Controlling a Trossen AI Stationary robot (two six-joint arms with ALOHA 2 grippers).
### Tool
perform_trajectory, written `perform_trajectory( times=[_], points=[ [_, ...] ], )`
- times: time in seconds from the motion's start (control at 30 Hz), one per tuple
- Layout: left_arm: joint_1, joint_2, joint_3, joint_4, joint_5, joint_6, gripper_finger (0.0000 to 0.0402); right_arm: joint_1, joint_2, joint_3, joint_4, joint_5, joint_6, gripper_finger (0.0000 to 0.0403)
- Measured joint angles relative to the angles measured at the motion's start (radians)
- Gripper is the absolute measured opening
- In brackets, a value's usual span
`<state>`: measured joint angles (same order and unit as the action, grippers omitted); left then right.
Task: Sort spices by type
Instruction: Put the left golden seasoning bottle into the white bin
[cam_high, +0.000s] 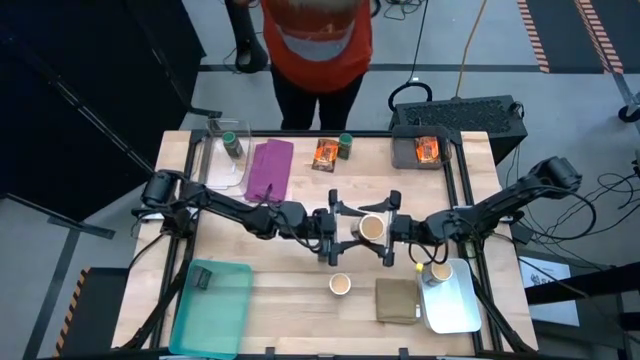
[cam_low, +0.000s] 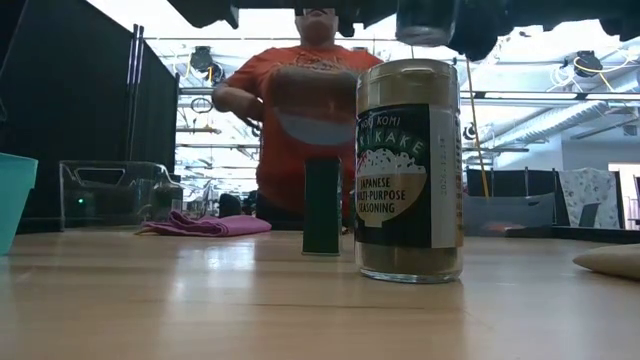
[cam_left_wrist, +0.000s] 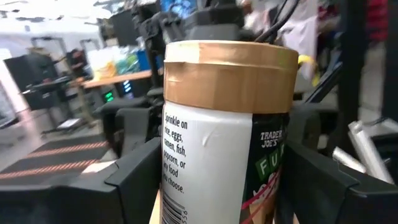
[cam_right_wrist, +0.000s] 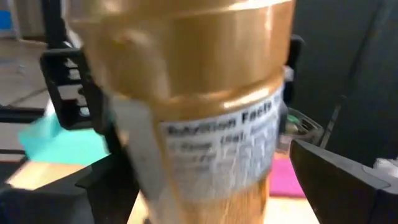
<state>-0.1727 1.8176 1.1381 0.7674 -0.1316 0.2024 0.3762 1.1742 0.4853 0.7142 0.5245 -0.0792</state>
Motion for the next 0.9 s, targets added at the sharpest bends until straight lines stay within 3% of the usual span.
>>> perform_trajectory(
  times=[0.23, 0.43, 0.73, 0.9],
  points=[
    [-0.032, -0.037, 0.0, -0.077, -0.118, 0.076, 0.0289, 0.019, -0.043, 0.002, -0.092, 0.067, 0.034, 0.0375],
    [-0.064, -0.038, 0.0, -0.118, -0.283, 0.144, 0.0291, 0.038, -0.083, 0.001, -0.17, 0.122, 0.061, 0.0376],
    [-0.107, -0.1, -0.001, -0.318, -0.436, 0.165, 0.0292, 0.102, -0.187, 0.0, -0.28, 0.241, 0.101, 0.0376],
    [-0.13, -0.117, -0.001, -0.403, -0.52, 0.164, 0.0292, 0.135, -0.179, 0.09, -0.388, 0.244, 0.097, 0.0376]
  ],
)
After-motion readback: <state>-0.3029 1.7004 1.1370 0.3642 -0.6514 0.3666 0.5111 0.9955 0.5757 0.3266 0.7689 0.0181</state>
